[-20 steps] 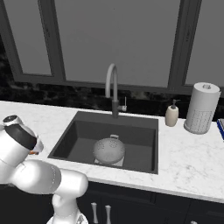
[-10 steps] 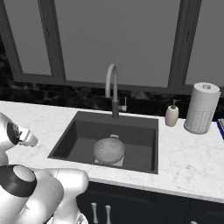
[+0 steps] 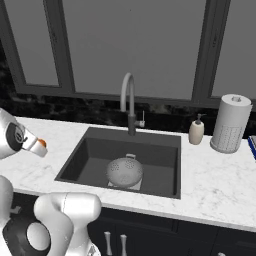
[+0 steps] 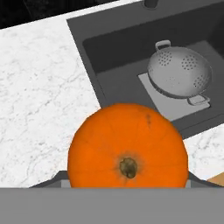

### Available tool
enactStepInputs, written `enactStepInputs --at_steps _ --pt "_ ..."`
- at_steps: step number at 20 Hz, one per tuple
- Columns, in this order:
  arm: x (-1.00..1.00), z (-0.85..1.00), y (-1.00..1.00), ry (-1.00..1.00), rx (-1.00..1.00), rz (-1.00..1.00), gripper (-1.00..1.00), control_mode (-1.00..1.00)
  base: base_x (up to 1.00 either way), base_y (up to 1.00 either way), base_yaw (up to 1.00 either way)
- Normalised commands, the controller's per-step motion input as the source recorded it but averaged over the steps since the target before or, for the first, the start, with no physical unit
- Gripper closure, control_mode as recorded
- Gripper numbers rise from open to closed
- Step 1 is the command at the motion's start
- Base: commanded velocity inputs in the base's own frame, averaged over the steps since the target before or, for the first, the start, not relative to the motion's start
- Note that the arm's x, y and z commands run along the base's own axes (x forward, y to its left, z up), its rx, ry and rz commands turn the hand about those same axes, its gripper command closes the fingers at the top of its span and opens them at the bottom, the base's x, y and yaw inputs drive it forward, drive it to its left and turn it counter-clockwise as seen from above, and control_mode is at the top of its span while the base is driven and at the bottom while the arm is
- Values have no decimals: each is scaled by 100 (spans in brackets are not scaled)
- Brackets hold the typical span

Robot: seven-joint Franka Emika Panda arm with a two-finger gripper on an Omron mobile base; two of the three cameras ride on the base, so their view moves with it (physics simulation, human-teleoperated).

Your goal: Put the colander in the sink, put the orange in the colander, and turn on the sink faucet and pour water over the colander.

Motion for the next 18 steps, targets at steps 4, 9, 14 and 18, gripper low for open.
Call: enactStepInputs --at_steps 4,9,14,18 --pt "1 70 -44 5 3 -47 100 -100 0 0 0" --pt "7 10 -55 -5 12 -52 100 -100 0 0 0" --pt "15 -21 -53 -11 8 -45 100 -100 0 0 0" --pt "18 -27 -57 -13 8 -41 100 -100 0 0 0"
